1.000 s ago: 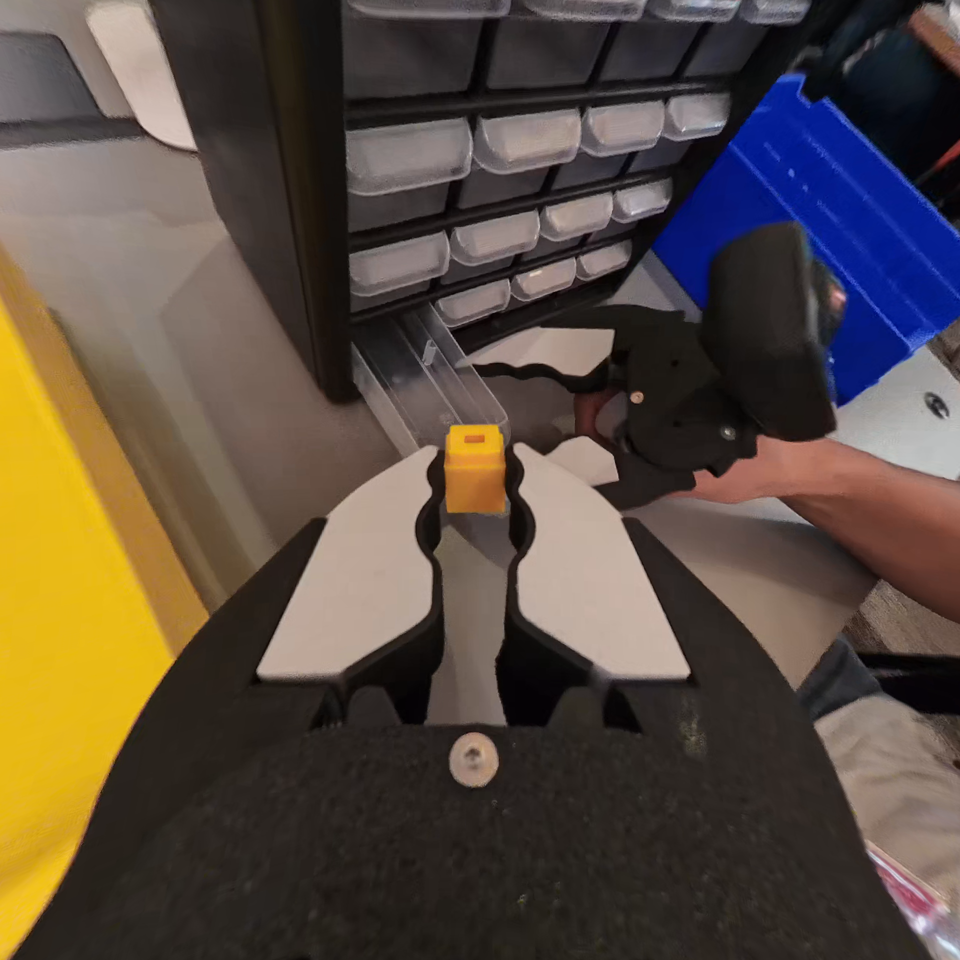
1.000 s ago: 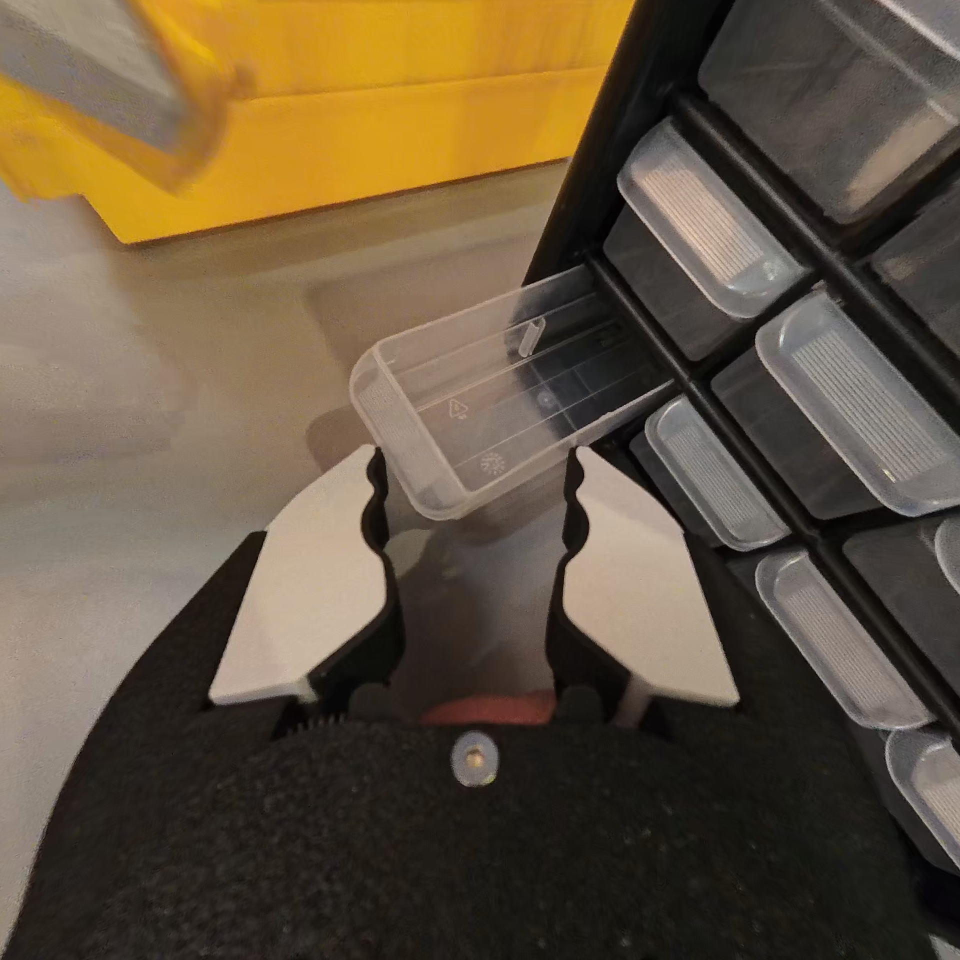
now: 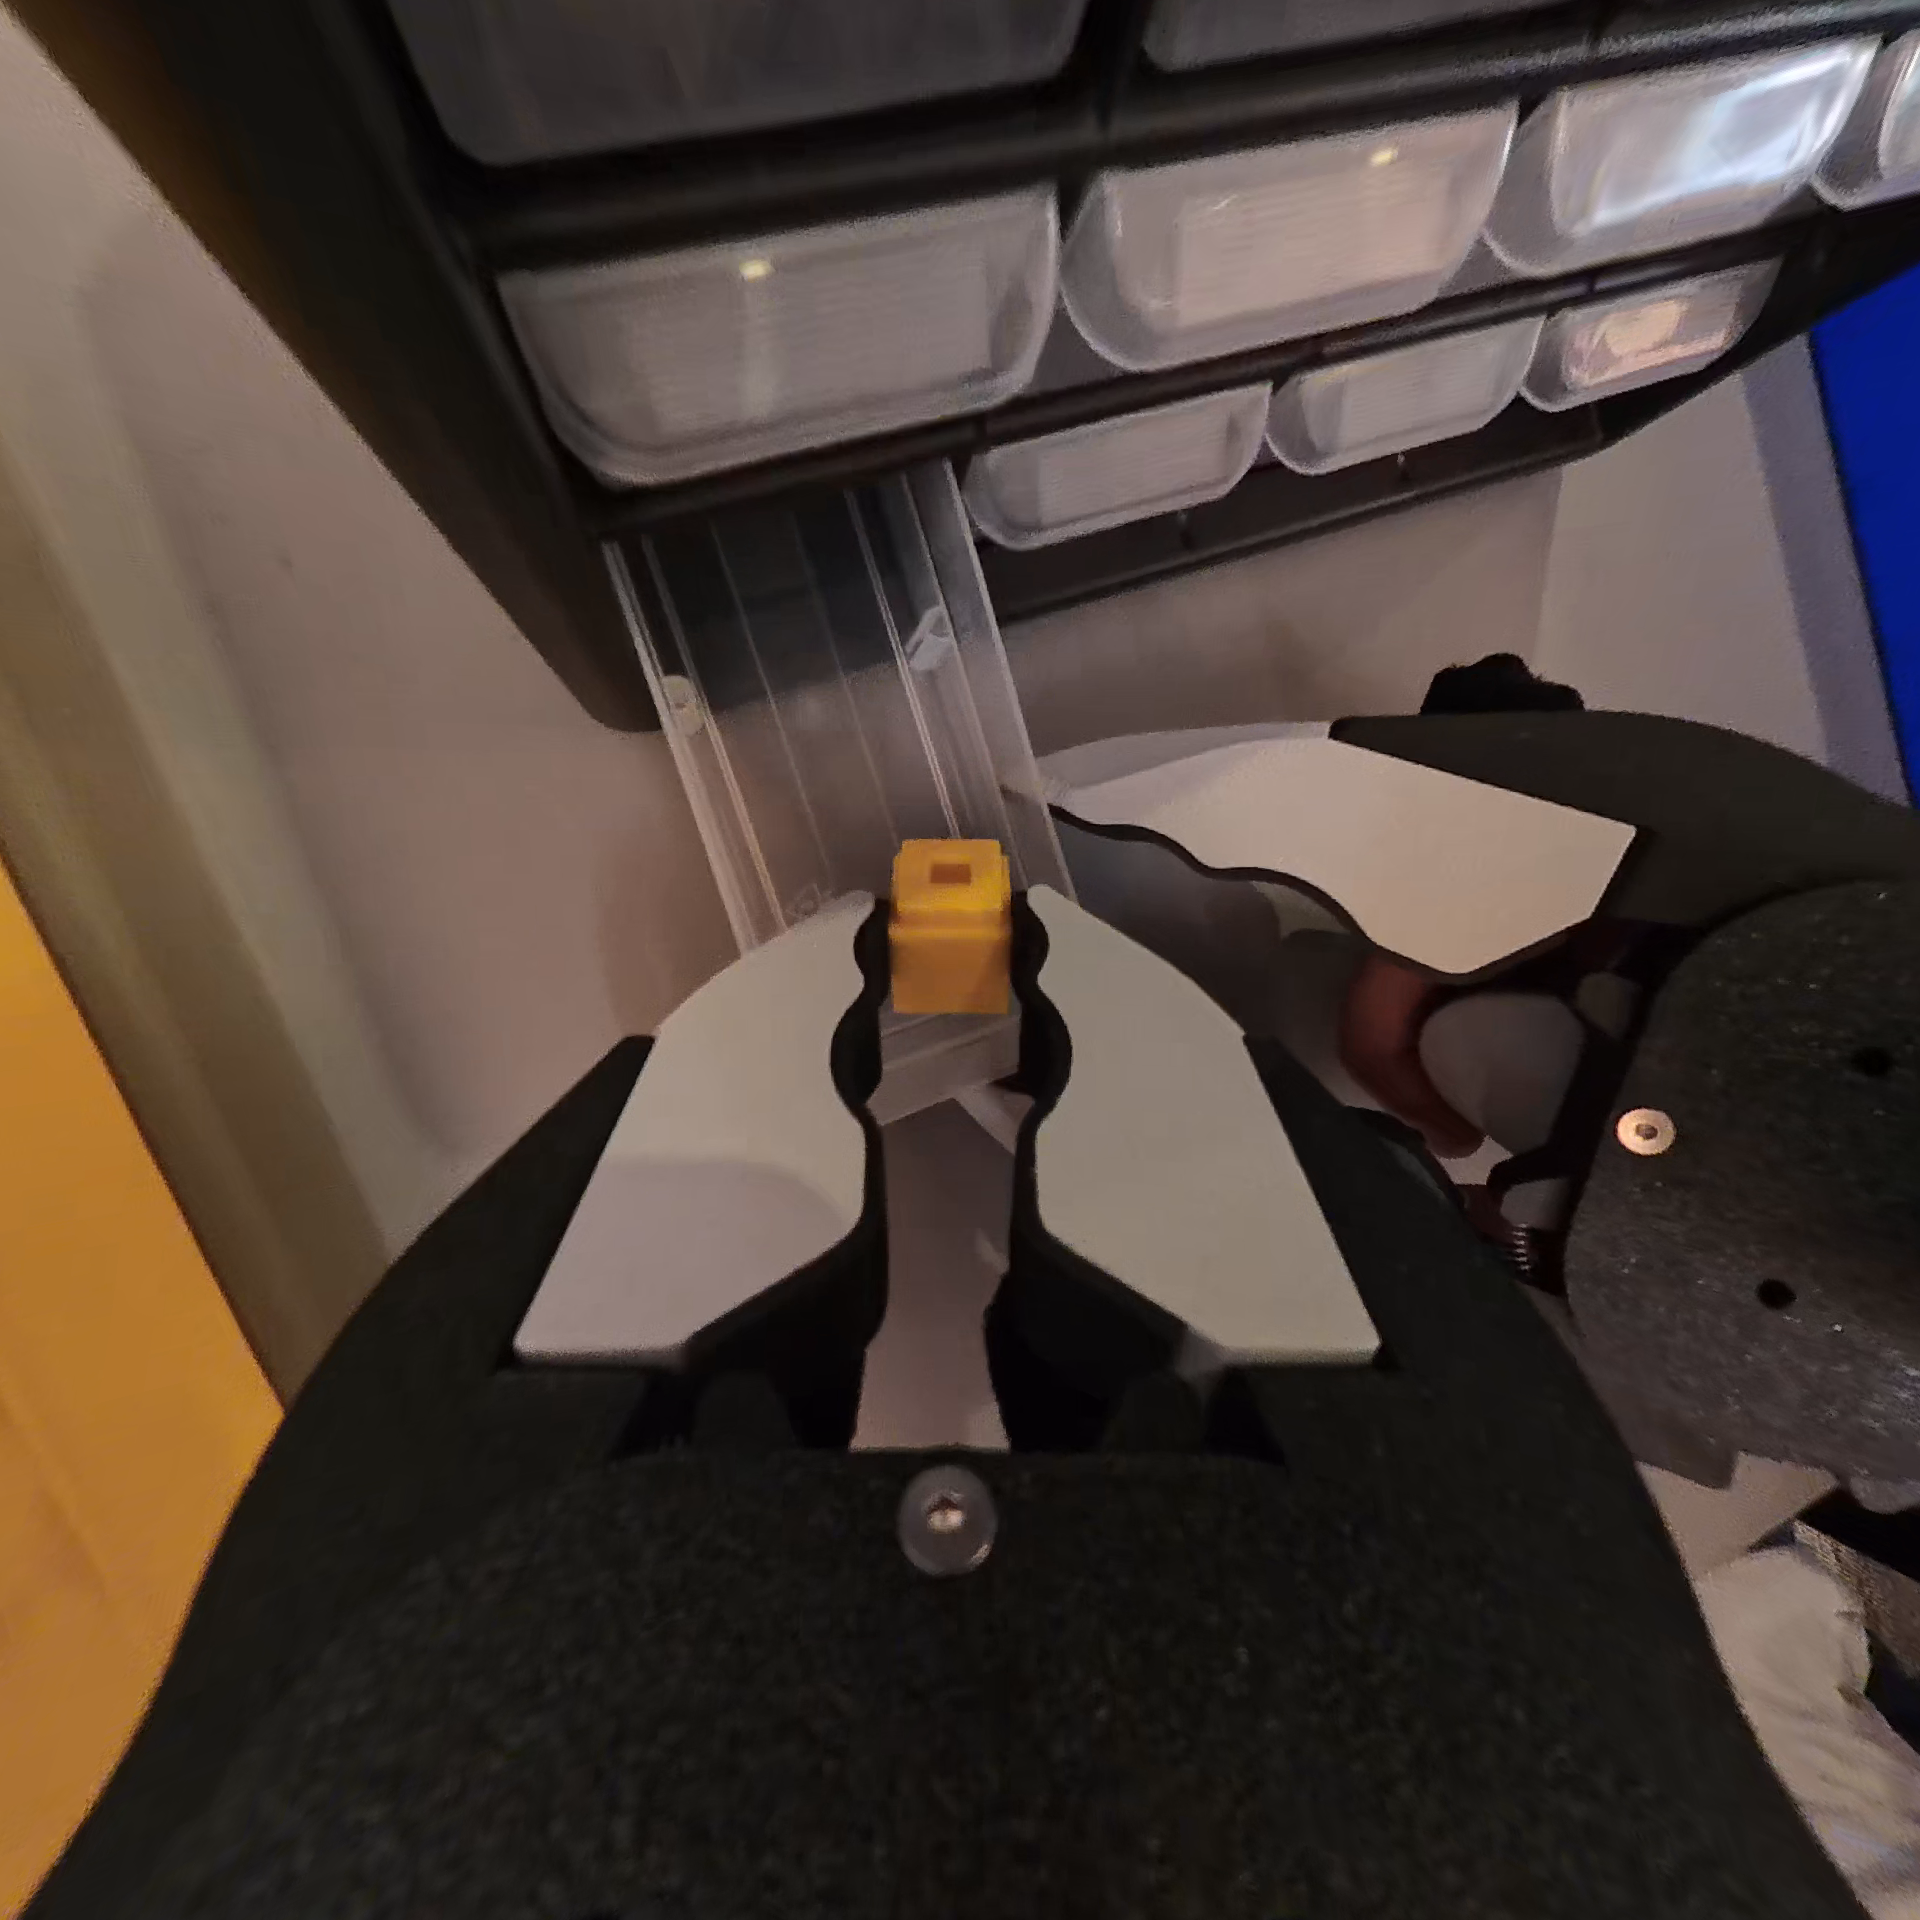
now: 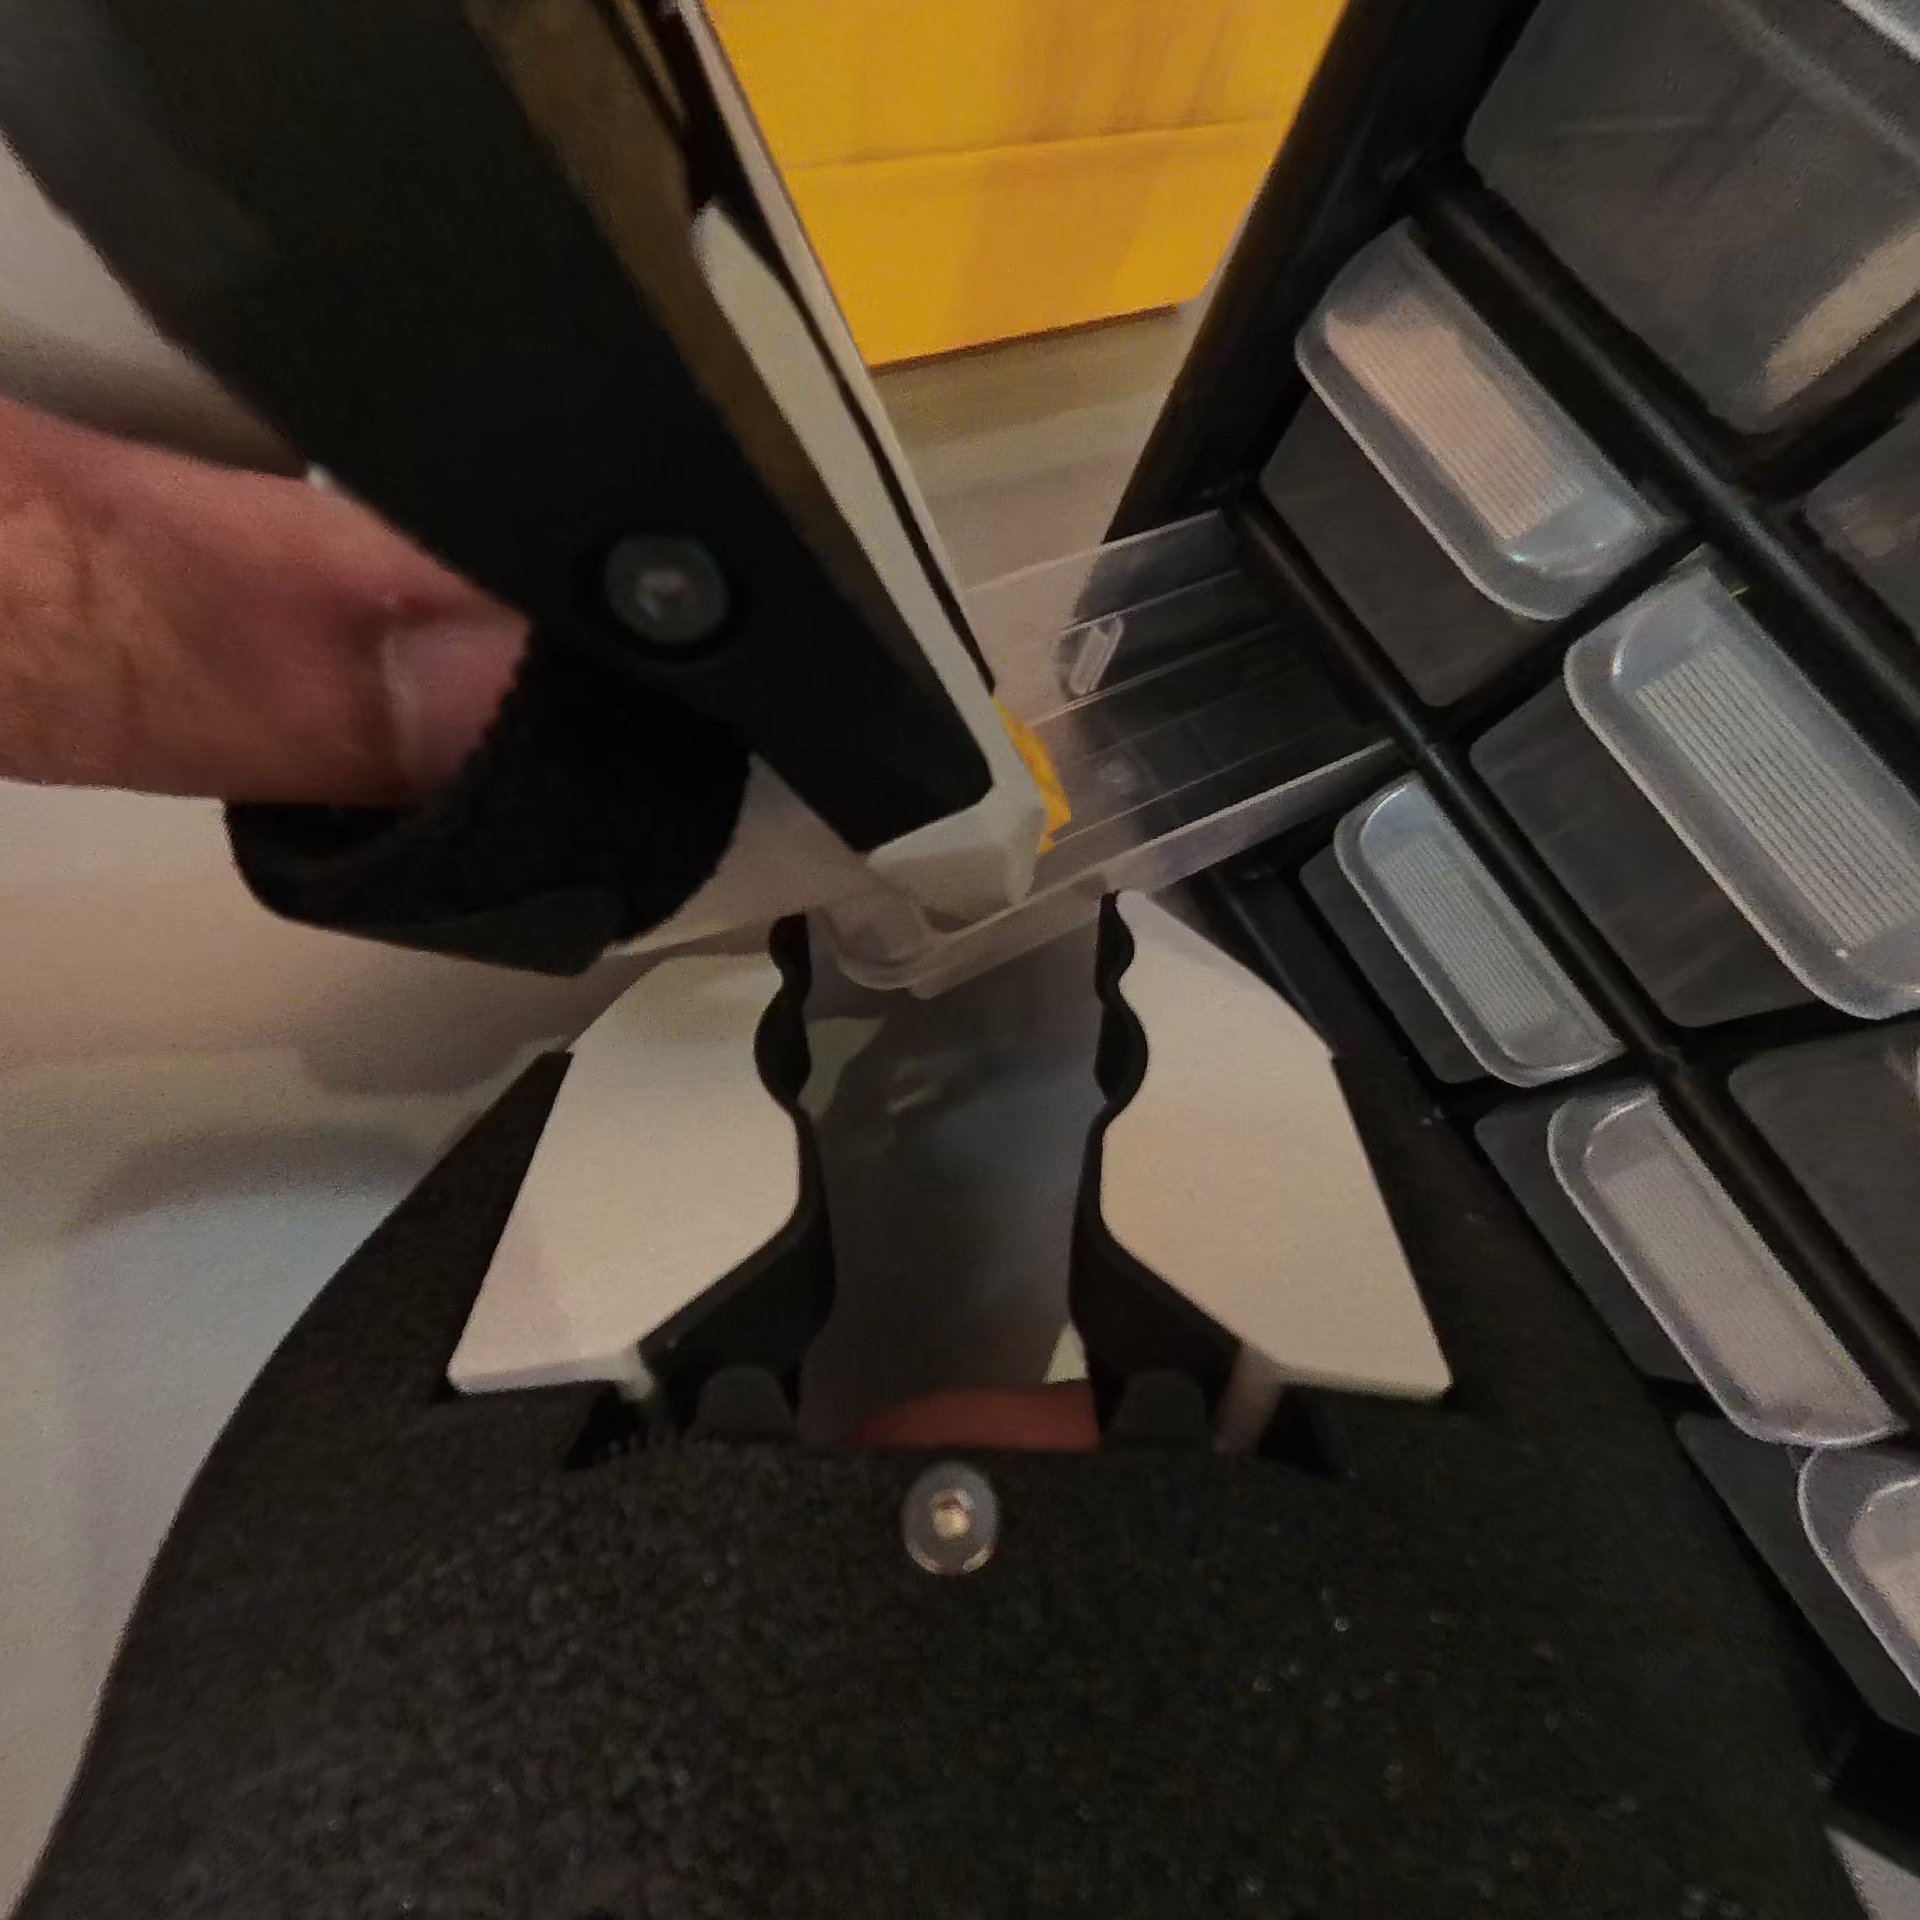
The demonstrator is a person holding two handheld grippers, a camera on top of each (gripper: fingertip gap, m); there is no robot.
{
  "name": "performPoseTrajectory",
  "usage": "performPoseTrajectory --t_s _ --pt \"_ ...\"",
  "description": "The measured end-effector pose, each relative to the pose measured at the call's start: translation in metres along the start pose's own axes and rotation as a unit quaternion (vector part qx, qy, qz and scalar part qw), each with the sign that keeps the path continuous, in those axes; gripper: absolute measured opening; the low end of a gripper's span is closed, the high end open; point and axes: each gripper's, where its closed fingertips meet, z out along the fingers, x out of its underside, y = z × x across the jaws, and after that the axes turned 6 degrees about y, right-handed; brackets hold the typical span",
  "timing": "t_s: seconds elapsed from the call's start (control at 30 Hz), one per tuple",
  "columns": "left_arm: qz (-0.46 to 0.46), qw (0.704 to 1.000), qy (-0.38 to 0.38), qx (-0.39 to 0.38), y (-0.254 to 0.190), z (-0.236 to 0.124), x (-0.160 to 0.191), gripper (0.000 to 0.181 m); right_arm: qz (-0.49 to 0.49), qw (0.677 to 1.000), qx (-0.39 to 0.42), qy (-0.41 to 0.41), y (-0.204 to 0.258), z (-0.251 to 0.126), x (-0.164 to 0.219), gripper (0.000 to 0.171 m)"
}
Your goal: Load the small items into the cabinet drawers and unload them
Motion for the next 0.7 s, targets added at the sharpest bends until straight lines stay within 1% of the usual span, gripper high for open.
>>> performPoseTrajectory --t_s 0.13,0.23,0.33,0.4,0.57,0.7 --pt "0.001 1.0 0.008 0.007 -0.004 -0.003 0.012 0.022 -0.008 1.0 -0.007 0.0 0.008 -0.009 0.002 0.056" --pt "-0.002 1.0 0.012 0.013 -0.004 -0.003 0.012 0.022 -0.014 1.0 -0.001 -0.006 0.009 -0.013 0.002 0.056" --pt "-0.009 1.0 0.021 0.006 -0.001 -0.003 0.007 0.022 -0.01 1.0 0.004 0.005 0.006 -0.008 0.004 0.059" --pt "-0.011 0.999 0.046 0.003 -0.002 0.0 0.008 0.022 -0.002 1.0 0.002 0.009 0.007 -0.004 0.005 0.062" --pt "-0.035 0.997 0.064 -0.011 0.0 0.0 0.008 0.022 0.012 1.0 -0.011 0.014 0.011 0.002 0.005 0.06" --pt "-0.044 0.997 0.059 -0.008 0.0 -0.001 0.007 0.022 0.015 1.0 -0.013 0.011 0.01 0.001 0.005 0.059"
